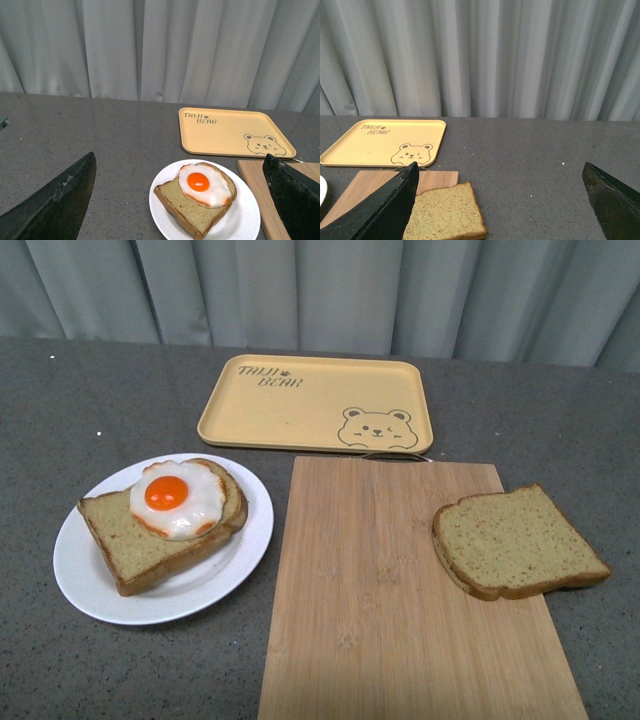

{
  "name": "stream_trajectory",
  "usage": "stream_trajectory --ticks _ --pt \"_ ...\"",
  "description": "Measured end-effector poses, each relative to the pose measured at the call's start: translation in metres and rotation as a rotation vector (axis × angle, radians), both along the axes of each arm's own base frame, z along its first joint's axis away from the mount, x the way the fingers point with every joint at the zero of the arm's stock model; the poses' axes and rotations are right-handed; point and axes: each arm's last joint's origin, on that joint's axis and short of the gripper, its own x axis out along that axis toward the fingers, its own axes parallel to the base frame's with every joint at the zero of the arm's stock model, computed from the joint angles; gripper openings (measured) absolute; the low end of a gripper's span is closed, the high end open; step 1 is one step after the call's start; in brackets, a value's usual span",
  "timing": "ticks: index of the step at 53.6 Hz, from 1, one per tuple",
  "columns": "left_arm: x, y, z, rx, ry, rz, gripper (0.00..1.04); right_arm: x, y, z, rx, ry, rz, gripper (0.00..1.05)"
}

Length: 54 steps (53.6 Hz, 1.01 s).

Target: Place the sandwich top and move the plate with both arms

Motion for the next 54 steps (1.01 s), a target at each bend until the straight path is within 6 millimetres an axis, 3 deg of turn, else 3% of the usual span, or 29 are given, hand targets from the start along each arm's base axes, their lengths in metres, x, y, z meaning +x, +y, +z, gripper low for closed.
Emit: stream_trajectory --ticks 54 --pt "0.0000 0.0000 0.0000 0.000 0.000 0.000 0.98 0.0000 0.0000 0.0000 0.000 0.000 0.000 0.95"
